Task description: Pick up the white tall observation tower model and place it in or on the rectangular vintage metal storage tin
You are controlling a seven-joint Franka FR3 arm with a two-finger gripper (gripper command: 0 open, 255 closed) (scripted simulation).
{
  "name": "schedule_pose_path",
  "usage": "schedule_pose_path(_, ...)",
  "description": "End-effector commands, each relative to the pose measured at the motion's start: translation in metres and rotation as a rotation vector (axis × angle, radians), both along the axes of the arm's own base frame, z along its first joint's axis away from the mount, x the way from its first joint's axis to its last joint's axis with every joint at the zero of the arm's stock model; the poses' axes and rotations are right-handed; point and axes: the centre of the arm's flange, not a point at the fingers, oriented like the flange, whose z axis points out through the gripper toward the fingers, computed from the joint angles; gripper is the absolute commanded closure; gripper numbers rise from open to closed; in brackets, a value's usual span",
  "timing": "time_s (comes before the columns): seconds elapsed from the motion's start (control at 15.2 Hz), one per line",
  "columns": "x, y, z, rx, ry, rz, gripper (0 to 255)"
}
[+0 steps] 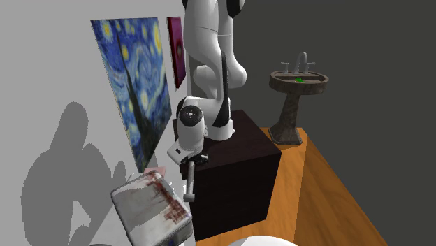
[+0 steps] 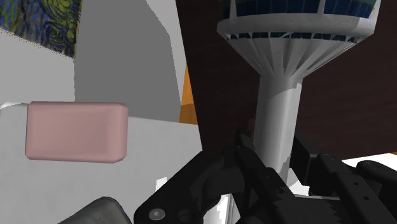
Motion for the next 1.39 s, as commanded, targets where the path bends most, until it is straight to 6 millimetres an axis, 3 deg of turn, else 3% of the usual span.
schedule_pose_path(0.0,0.0,0.0,0.0,0.0,0.001,-0.001,255)
schedule_pose_path(0.26,0.0,0.0,0.0,0.0,0.001,-0.001,255)
schedule_pose_path(1.32,0.0,0.0,0.084,0.0,0.001,-0.001,255)
